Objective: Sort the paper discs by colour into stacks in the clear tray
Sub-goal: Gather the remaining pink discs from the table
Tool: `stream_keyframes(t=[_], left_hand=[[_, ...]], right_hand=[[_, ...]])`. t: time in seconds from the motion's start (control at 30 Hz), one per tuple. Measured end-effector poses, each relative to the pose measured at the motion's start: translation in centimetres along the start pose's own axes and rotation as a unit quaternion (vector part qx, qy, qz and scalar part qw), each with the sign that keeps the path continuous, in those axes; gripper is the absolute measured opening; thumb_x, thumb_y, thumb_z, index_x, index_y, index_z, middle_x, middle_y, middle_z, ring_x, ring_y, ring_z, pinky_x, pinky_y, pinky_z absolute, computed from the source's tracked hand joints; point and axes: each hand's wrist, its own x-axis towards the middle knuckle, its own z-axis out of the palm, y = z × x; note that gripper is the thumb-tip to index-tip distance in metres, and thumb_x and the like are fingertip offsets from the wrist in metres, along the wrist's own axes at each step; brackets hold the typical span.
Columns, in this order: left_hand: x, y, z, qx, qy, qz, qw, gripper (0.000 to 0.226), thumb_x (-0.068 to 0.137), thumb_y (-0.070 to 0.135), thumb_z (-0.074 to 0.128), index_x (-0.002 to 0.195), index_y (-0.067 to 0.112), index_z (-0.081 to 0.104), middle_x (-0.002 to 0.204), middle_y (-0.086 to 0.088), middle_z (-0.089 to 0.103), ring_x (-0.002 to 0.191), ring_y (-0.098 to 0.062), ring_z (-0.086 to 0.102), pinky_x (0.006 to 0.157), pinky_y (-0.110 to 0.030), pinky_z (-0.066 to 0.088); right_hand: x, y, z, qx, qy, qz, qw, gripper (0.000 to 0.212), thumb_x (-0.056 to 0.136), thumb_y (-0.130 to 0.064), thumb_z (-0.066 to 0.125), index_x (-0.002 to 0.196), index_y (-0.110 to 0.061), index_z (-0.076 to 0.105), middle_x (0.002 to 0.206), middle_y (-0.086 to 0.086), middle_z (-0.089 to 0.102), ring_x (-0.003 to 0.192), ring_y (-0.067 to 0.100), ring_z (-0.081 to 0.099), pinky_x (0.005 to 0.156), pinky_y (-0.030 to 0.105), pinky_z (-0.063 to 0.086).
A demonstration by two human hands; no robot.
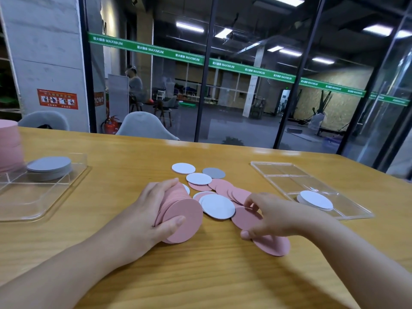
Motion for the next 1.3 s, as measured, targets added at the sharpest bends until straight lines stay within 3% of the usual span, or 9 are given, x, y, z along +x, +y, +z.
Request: stream_keyframes(t=[0.1,0.27,0.43,0.77,0.9,1.1,1.2,1.3], left_hand=[[0.0,0.1,-0.1,0.005,-0.004,0.001,1.000,0.063,0.078,0.061,0.050,0.124,0.061,0.008,0.123,0.045,0.013,0.110,0.025,0.028,0.085,-0.001,0.031],[0.1,0.1,-0.1,0.001,-0.001,0.002,1.000,0.062,0.076,0.063,0.048,0.124,0.062,0.009,0.124,0.044,0.015,0.109,0.025,0.030,0.084,0.002,0.031],[0.1,0.2,-0.1,-0.002,-0.005,0.001,1.000,0.065,0.066,0.070,0.043,0.122,0.063,0.011,0.122,0.046,0.015,0.110,0.025,0.029,0.084,0.002,0.031],[0.0,0.2,-0.1,-0.009,0.006,0.002,1.000,0.065,0.061,0.080,0.041,0.117,0.068,0.011,0.120,0.048,0.017,0.110,0.025,0.030,0.082,0.003,0.029],[0.0,0.2,-0.1,-0.004,0.009,-0.005,1.000,0.066,0.056,0.084,0.040,0.115,0.071,0.011,0.121,0.048,0.016,0.111,0.025,0.030,0.083,0.000,0.032],[0.1,0.0,-0.1,-0.005,0.009,-0.004,1.000,0.077,0.046,0.098,0.030,0.116,0.071,0.012,0.120,0.049,0.017,0.111,0.026,0.030,0.083,0.003,0.030],[0.1,0.0,0.1,-0.003,0.012,0.002,1.000,0.071,0.053,0.088,0.040,0.116,0.069,0.014,0.120,0.050,0.015,0.112,0.026,0.028,0.083,0.005,0.028],[0.2,0.0,0.2,-0.001,0.013,0.004,1.000,0.064,0.060,0.078,0.040,0.118,0.066,0.015,0.121,0.049,0.015,0.112,0.027,0.028,0.083,0.005,0.027]], right_hand=[[-0.6,0.9,-0.8,0.000,-0.017,-0.008,1.000,0.069,0.072,-0.059,0.069,0.130,-0.034,0.041,0.131,-0.017,0.045,0.109,0.007,0.049,0.091,0.026,0.041],[-0.9,1.4,-1.0,-0.038,-0.076,-0.012,0.996,0.094,0.068,-0.055,0.074,0.144,-0.040,0.021,0.138,-0.018,0.033,0.119,0.011,0.046,0.096,0.030,0.041],[-0.5,1.4,-0.9,0.010,-0.095,-0.010,0.995,0.098,0.069,-0.050,0.077,0.146,-0.040,0.017,0.121,-0.017,0.043,0.110,0.009,0.046,0.089,0.022,0.036],[-0.2,1.2,-0.8,0.050,-0.096,-0.012,0.994,0.073,0.067,-0.049,0.079,0.126,-0.038,0.038,0.098,-0.024,0.043,0.099,0.008,0.050,0.081,0.022,0.040],[-0.1,1.5,-0.7,0.055,-0.084,-0.006,0.995,0.068,0.064,-0.051,0.080,0.116,-0.032,0.042,0.102,-0.016,0.049,0.097,0.011,0.050,0.088,0.027,0.042],[-0.2,1.6,-0.8,0.062,-0.028,-0.031,0.997,0.043,0.069,-0.046,0.078,0.081,-0.033,0.039,0.083,-0.016,0.047,0.076,0.007,0.043,0.064,0.024,0.035],[-0.2,1.4,-0.9,0.114,0.025,-0.077,0.990,0.033,0.075,-0.037,0.075,0.083,-0.034,0.044,0.081,-0.017,0.047,0.071,0.003,0.043,0.061,0.021,0.035],[-0.1,0.8,-0.8,0.195,0.046,-0.131,0.971,0.020,0.083,-0.027,0.070,0.090,-0.035,0.053,0.085,-0.018,0.055,0.078,0.003,0.052,0.072,0.021,0.044]])
